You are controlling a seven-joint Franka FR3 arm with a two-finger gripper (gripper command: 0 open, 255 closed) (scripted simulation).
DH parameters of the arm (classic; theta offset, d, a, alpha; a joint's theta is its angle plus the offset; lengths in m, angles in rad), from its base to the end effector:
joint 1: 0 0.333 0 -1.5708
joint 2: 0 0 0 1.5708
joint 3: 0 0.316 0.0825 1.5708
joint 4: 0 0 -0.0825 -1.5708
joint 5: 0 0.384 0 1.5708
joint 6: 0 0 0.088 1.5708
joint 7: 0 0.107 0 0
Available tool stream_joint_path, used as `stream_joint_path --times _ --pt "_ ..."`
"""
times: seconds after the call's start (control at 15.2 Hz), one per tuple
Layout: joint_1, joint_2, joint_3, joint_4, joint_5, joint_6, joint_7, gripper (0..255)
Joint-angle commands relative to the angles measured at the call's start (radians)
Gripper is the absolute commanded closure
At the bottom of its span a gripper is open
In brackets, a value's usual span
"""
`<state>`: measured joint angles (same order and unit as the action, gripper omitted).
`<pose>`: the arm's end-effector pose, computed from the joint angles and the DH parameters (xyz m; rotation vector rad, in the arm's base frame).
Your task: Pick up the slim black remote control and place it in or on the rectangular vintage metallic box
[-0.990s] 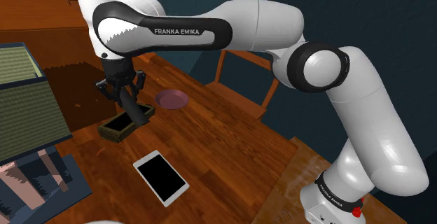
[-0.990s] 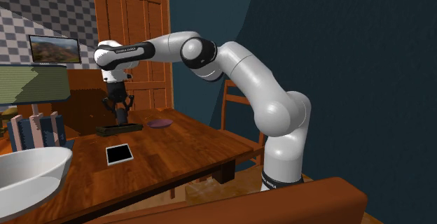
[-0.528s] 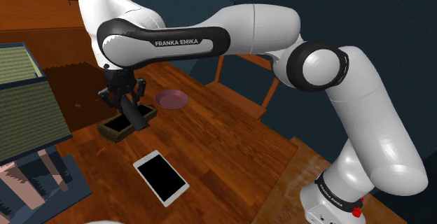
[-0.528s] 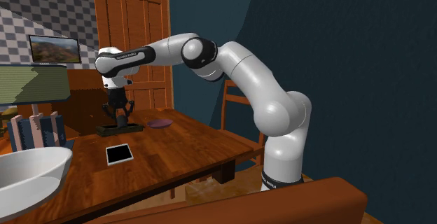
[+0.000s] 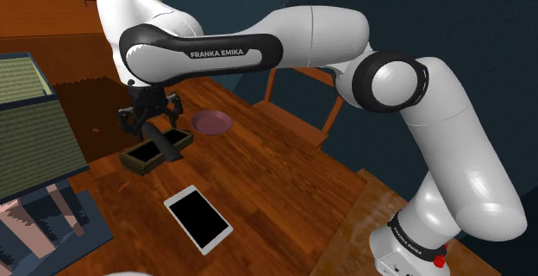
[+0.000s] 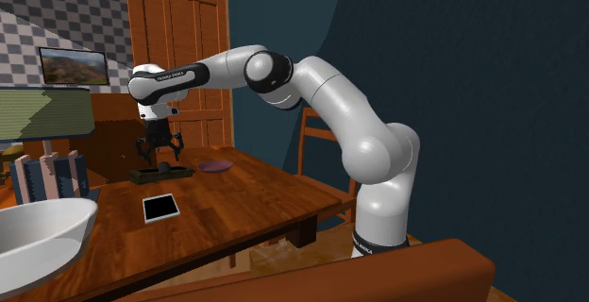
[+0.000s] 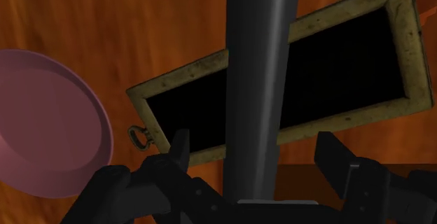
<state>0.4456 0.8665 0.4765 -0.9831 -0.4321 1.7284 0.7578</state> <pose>0.5849 0.4900 0.3677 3.0571 0.1537 0.0210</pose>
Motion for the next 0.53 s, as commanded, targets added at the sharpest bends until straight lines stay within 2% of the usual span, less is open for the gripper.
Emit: stream_joint_path --times 0.0,0.13,0.4,0.46 --pt "0.000 0.000 0.000 0.000 0.000 0.000 0.000 0" --pt "0.000 0.000 0.000 0.000 0.000 0.000 0.000 0" --pt "0.048 0.023 -0.004 0.179 0.003 -0.143 -0.027 0" --pt "0.048 0.024 -0.004 0.179 0.003 -0.143 -0.027 0"
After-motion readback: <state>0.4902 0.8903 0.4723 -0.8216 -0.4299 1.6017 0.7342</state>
